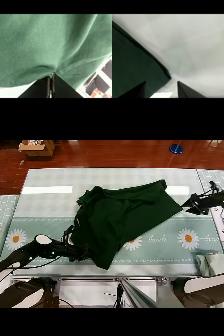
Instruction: Fold the shirts.
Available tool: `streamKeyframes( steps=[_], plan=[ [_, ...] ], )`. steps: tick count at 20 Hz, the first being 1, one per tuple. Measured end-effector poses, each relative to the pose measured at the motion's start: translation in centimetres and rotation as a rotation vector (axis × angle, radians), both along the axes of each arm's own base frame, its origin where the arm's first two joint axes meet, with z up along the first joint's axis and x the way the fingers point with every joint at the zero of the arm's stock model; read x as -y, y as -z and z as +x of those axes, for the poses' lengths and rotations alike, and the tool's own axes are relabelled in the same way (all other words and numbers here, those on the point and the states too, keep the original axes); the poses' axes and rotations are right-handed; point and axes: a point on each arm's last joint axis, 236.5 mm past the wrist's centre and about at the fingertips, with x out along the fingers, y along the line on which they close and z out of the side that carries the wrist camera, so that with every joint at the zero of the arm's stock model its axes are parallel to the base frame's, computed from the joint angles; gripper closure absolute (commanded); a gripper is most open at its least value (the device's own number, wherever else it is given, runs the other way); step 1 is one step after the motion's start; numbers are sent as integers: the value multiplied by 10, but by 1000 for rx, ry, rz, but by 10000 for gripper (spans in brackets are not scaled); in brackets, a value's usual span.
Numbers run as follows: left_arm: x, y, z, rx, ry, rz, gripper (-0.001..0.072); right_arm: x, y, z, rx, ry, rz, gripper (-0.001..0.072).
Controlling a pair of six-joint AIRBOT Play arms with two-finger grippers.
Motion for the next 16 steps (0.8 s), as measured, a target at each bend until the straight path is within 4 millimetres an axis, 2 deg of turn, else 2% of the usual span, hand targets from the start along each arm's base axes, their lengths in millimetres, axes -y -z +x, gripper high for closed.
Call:
streamKeyframes(
  steps=[1,2,3,4,6,7,8,10,11,12,14,16],
  plan=[
    [0,0,0,0,0,0,690,-9,3,5,5,8,25,286],
    [0,0,0,-1,0,-1,690,-17,8,11,11,9,37,408],
    [0,0,0,0,0,-2,690,-24,13,16,20,8,40,603],
    [1,-1,1,1,0,-3,691,-32,16,22,32,5,40,687],
    [2,-5,5,28,11,-9,691,-45,12,37,83,-23,27,688],
    [3,-9,10,51,16,-15,692,-48,5,44,119,-56,0,688],
    [5,-17,20,90,17,-24,692,-50,-12,54,173,-75,-11,689],
    [7,-46,51,212,6,-48,692,-55,-65,74,311,-128,-44,689],
    [7,-69,71,298,-3,-64,692,-59,-100,78,377,-170,-62,689],
    [6,-101,95,409,-16,-80,692,-60,-138,84,464,-188,-93,689],
    [-6,-182,140,663,-57,-102,692,-67,-218,84,624,-239,-165,689],
    [-28,-283,172,935,-116,-102,692,-81,-306,71,802,-273,-230,689]
  ],
)
